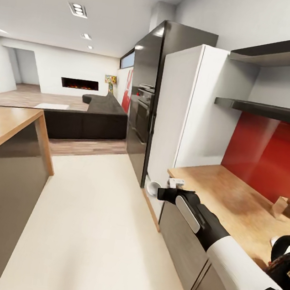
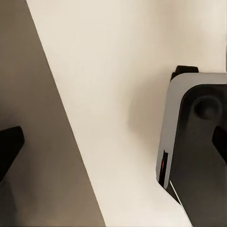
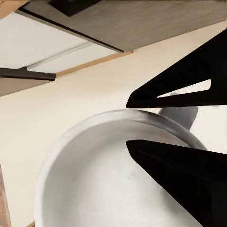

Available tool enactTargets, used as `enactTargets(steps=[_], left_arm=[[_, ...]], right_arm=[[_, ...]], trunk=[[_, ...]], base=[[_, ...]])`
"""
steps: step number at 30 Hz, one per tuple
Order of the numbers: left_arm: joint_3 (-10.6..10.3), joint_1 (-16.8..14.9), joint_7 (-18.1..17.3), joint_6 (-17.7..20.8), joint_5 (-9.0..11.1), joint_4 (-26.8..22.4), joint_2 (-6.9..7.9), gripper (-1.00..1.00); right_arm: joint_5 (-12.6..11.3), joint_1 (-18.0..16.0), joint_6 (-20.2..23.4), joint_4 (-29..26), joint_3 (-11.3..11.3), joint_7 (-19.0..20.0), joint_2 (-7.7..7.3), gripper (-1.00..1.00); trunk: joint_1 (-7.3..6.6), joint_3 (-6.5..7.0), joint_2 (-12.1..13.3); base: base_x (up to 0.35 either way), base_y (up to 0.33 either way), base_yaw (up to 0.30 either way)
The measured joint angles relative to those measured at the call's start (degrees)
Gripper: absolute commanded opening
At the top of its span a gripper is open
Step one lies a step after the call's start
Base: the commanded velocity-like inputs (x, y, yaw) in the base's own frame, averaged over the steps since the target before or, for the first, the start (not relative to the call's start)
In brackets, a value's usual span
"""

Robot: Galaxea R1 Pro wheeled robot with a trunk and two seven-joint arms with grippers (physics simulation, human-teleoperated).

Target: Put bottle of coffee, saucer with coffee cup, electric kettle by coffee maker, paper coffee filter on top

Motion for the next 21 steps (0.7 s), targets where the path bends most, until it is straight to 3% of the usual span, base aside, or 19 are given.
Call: enactTargets(steps=[8, 21], left_arm=[[0.0, 0.0, 0.0, 0.1, 0.0, 0.0, 0.00, 1.00], [0.0, 0.0, 0.0, 0.1, 0.0, 0.0, 0.00, 1.00]], right_arm=[[0.0, 0.0, 0.0, 0.0, 0.0, 0.0, -0.15, -1.00], [0.0, 0.0, 0.0, 0.0, 0.0, 0.0, -0.21, -1.00]], trunk=[[0.00, 0.00, 0.0], [0.02, 0.00, 0.0]], base=[[0.315, 0.155, -0.260], [0.194, 0.275, -0.268]])
